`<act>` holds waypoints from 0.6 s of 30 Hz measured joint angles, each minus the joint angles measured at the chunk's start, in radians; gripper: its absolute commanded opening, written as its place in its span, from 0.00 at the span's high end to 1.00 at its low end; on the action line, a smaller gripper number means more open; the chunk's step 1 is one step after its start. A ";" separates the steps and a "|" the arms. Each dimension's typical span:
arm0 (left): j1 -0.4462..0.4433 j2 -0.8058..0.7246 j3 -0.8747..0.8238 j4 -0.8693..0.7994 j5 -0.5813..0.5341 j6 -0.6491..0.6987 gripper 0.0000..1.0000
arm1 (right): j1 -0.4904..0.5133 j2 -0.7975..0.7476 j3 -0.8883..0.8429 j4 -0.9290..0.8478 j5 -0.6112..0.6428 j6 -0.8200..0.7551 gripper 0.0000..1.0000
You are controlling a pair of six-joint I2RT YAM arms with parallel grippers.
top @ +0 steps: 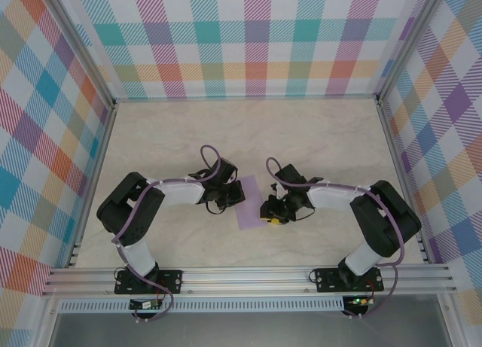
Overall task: Fold a paper plane with a square sheet of paper (pick it up from the middle)
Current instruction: Third fold the triangle at the center of the table.
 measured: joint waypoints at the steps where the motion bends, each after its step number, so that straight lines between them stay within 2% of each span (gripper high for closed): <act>1: 0.000 0.000 0.000 0.000 0.000 0.000 0.96 | 0.003 0.000 0.000 0.002 -0.009 -0.003 0.67; 8: 0.000 0.000 0.000 0.000 0.000 -0.003 0.96 | 0.007 -0.005 -0.010 0.032 -0.052 -0.006 0.69; 18: 0.000 0.000 0.000 0.000 0.000 -0.003 0.96 | 0.006 -0.029 -0.040 0.134 -0.074 0.024 0.63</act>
